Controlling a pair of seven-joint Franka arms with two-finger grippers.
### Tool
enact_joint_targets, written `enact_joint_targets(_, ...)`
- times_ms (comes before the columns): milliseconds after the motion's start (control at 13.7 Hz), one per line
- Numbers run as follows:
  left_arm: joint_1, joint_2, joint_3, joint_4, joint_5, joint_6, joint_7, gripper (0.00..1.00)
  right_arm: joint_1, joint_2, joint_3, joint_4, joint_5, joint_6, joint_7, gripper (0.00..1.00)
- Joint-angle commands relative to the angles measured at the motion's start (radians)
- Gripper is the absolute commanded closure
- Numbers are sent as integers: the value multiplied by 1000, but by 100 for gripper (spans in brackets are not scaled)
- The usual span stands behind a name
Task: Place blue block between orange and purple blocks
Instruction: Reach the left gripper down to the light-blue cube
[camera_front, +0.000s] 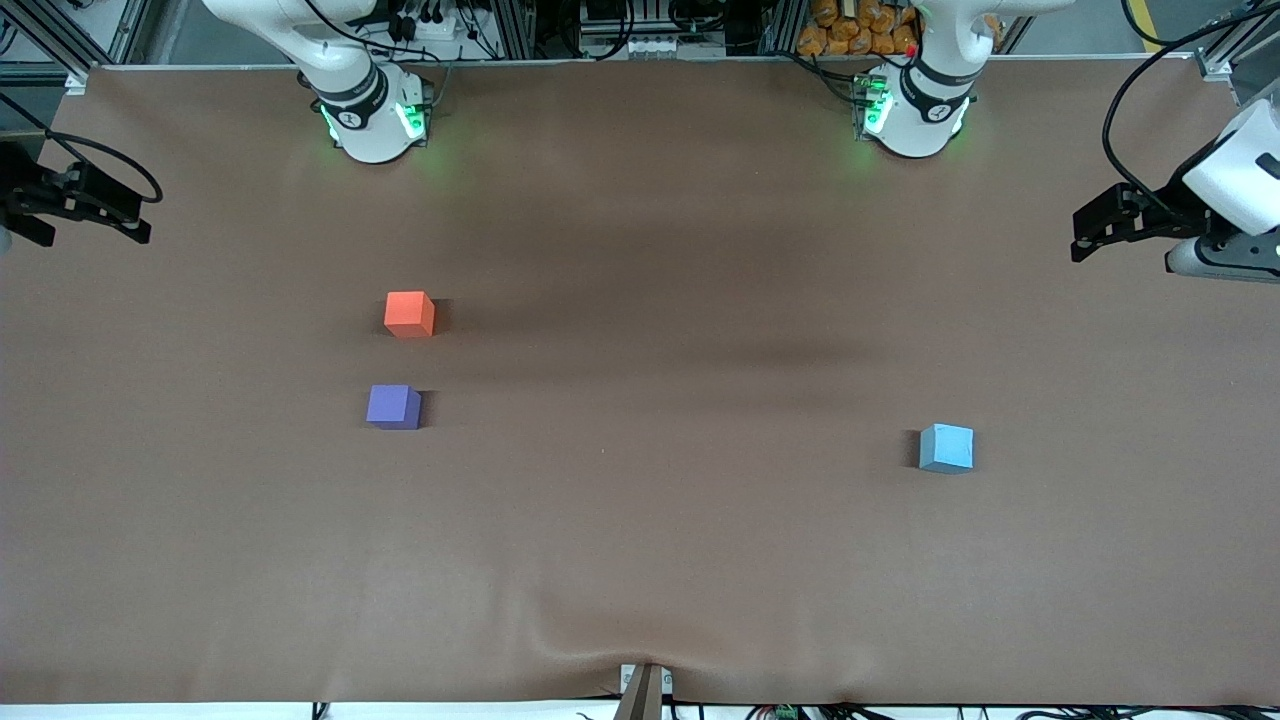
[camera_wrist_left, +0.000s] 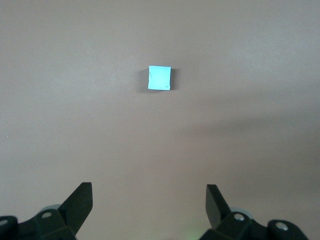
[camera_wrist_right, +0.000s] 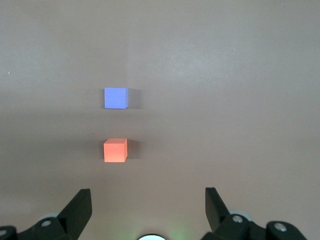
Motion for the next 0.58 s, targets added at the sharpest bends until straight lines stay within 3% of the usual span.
enact_joint_targets(0,6,9,-2,16,-15,-22,-12,0,6,9,-3,21,-16,-15,-5,0)
enact_joint_targets(218,-19,86,-11,21,11,-17,-47,0,6,8,-3,18,-30,-12,-5,0)
enact_joint_targets(510,-97,341,-19,139,118,71,-257,0,5,8,-3,18,-30,-11,-3,0)
